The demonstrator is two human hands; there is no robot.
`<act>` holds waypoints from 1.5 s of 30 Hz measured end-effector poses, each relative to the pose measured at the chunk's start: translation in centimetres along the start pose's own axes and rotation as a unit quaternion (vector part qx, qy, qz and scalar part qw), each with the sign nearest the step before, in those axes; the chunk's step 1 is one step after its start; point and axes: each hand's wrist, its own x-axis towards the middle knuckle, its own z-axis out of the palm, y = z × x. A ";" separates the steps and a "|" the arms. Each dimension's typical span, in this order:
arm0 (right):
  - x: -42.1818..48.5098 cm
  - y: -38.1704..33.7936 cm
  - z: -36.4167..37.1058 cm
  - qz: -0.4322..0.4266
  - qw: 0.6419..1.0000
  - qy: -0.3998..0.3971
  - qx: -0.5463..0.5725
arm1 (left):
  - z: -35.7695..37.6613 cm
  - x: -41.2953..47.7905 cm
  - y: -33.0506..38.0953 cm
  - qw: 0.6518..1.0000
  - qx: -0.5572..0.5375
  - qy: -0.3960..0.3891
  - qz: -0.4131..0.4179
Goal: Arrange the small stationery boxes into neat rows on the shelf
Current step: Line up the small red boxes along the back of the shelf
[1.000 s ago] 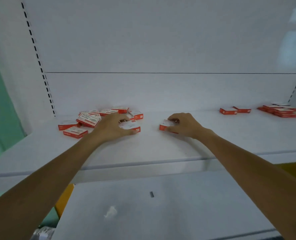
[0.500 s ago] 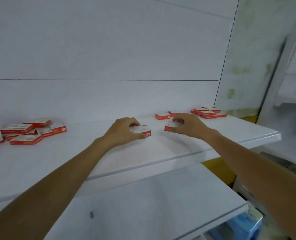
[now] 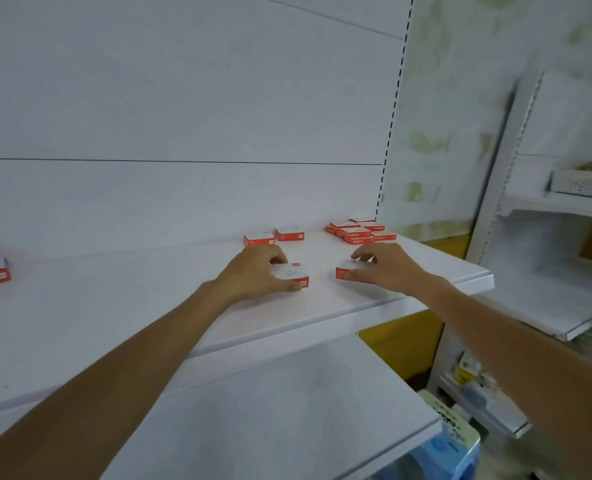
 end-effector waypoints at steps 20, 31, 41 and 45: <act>11.3 0.1 4.9 -0.098 0.994 -0.048 0.033 | 0.3 6.6 -5.4 0.995 -0.001 0.007 -0.099; 20.0 2.5 6.9 -0.191 0.979 -0.067 0.025 | 2.6 11.3 -7.6 0.980 0.125 0.080 -0.133; 23.1 1.1 7.3 -0.246 0.963 -0.098 0.057 | 2.1 11.2 -7.1 0.967 0.116 0.120 -0.194; 22.8 -3.4 8.2 -0.309 0.943 -0.087 0.091 | -0.1 7.4 -6.6 0.954 0.144 0.126 -0.231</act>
